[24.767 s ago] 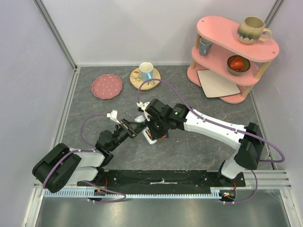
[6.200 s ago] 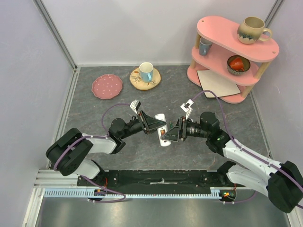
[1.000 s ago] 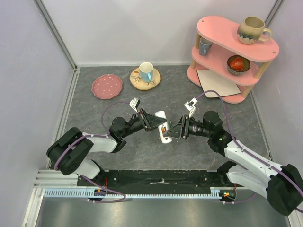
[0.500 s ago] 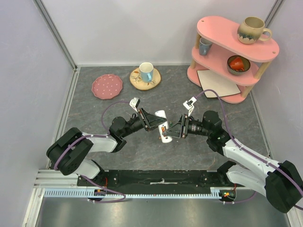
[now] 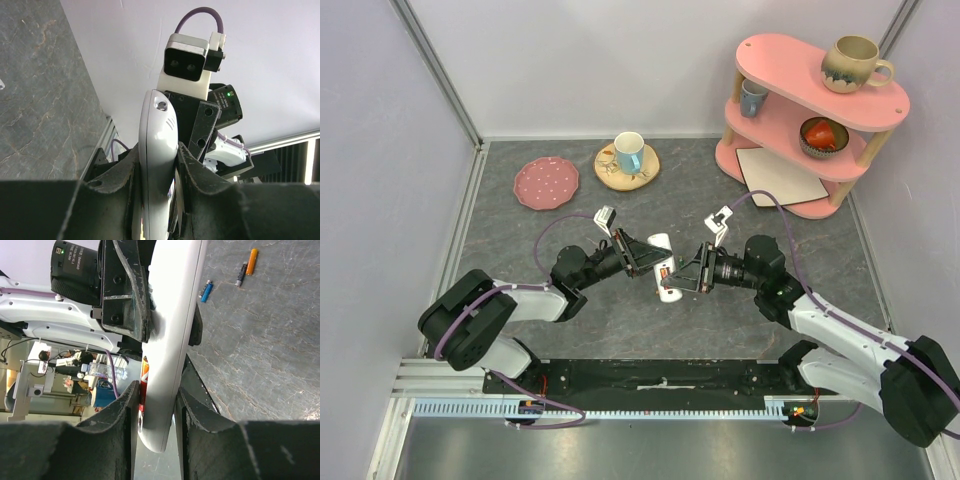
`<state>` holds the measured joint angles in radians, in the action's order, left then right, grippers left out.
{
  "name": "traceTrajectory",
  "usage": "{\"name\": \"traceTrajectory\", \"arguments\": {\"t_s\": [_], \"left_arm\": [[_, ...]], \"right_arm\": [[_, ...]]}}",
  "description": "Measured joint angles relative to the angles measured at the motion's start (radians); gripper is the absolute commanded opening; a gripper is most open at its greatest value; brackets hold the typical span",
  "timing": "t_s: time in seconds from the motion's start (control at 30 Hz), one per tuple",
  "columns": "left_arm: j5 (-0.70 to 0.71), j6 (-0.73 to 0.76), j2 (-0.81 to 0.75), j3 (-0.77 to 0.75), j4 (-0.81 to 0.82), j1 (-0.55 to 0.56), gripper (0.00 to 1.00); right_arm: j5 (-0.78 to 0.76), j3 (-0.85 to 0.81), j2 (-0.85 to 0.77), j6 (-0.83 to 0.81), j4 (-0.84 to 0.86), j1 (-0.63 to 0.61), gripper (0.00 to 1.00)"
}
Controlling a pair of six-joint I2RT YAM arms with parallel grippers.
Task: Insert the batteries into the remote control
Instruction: Load the battery into the remote control.
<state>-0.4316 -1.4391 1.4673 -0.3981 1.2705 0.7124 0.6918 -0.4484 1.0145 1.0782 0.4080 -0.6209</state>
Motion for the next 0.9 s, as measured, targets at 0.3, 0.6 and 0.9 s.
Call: {"name": "traceTrajectory", "arguments": {"t_s": [0.3,0.6,0.9], "left_arm": [[-0.009,0.001,0.000,0.000,-0.006,-0.006,0.02],[-0.009,-0.001,0.000,0.000,0.012,-0.003,0.02],[-0.013,-0.001,0.000,0.026,0.019,-0.021,0.02]], "right_arm": [[-0.042,-0.010,0.000,-0.001,-0.030,-0.018,0.49],[-0.072,-0.019,0.002,-0.037,-0.095,-0.031,0.80],[-0.097,-0.153,-0.069,-0.158,-0.318,0.001,0.87]]}}
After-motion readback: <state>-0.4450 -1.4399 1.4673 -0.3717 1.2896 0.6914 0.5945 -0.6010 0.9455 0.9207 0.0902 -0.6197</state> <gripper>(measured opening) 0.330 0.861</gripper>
